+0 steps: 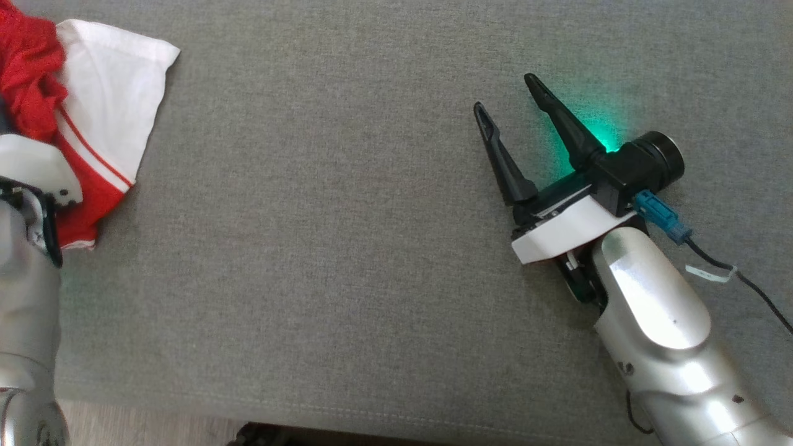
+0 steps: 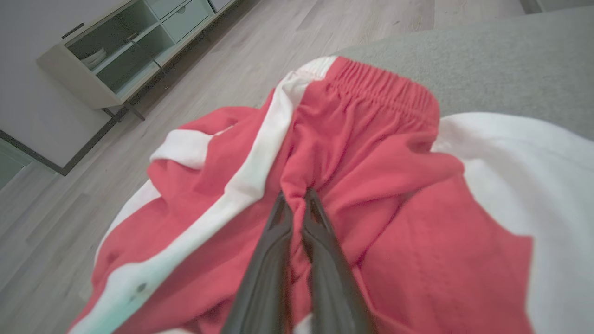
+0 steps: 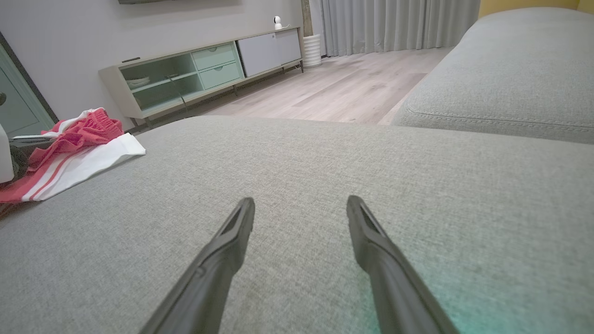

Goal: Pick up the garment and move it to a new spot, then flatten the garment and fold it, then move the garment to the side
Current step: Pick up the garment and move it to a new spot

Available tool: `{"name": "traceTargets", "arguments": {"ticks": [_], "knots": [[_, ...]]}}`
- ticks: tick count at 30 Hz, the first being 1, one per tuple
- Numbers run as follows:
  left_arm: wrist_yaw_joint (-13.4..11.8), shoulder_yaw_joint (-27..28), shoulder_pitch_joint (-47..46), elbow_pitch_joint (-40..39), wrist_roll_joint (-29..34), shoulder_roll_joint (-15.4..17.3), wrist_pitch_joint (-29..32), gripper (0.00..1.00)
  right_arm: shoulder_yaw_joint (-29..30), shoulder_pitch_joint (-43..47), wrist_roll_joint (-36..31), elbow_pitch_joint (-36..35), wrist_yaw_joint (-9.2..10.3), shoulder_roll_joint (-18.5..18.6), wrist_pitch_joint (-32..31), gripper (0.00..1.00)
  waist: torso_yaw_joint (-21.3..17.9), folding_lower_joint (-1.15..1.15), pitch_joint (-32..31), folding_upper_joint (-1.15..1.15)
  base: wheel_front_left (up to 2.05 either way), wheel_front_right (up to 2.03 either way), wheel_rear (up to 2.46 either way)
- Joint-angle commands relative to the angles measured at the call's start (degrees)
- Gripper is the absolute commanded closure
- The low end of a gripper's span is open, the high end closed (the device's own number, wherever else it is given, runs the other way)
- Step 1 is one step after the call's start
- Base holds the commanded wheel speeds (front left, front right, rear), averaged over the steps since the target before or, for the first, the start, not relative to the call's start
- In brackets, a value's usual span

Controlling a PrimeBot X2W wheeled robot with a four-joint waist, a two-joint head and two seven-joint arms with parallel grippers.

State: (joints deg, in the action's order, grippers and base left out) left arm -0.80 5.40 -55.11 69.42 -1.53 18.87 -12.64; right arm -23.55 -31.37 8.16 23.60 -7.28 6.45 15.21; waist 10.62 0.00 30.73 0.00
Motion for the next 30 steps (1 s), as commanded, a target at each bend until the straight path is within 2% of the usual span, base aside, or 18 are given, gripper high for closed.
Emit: {"name": "traceTargets", "arguments": {"ticks": [1,7,11,12,21,24,28,30], "knots": [[0.7,0.3,-1.7,-1.7,-0.4,3.3,-0.9,1.0,-0.4,1.5,0.6,1.9,-0.21,0.1,-0.2,0.0,0.0,0.0,0.1,0.0,0.0,0.0,0.0],[4.0,-2.8,-4.5,-7.7,0.5,0.7,-2.3,1.0,0.3,1.2,1.0,2.0,-0.21,-0.2,-0.2,0.0,-0.1,0.0,0.1,0.0,0.0,0.0,0.0],[5.2,-5.5,-4.9,-15.4,1.1,-2.9,-2.3,1.0,0.3,1.4,1.2,2.2,-0.21,-0.7,-0.2,0.0,-0.7,0.0,-0.7,0.0,0.0,0.0,0.0],[5.2,-5.5,-4.9,-15.4,1.1,-2.9,-2.3,1.0,0.3,1.4,1.2,2.2,-0.21,-0.7,-0.2,0.0,-0.7,0.0,-0.7,0.0,0.0,0.0,0.0],[7.4,-13.0,-3.4,-27.8,1.0,-11.5,-2.3,1.0,1.1,1.4,2.0,1.5,-0.21,-2.2,-0.2,0.0,-5.0,0.0,-2.3,0.0,0.0,0.0,0.0],[7.9,-17.6,-2.5,-30.7,-0.8,-14.7,-2.4,1.0,1.5,1.5,2.5,1.2,-0.21,-2.7,-0.2,0.0,-7.5,0.0,-3.2,0.0,0.0,0.0,0.0],[8.1,-23.1,-0.8,-32.4,-4.8,-15.9,-2.4,1.0,2.0,1.9,3.0,1.0,-0.21,-3.2,-0.2,0.0,-10.3,0.0,-4.2,0.0,0.0,0.0,0.0],[8.2,-27.7,0.2,-34.0,-8.9,-15.9,-2.4,1.0,2.4,2.1,3.2,0.8,-0.21,-3.3,-0.2,0.0,-11.9,0.0,-4.6,0.0,0.0,0.0,0.0]]}}
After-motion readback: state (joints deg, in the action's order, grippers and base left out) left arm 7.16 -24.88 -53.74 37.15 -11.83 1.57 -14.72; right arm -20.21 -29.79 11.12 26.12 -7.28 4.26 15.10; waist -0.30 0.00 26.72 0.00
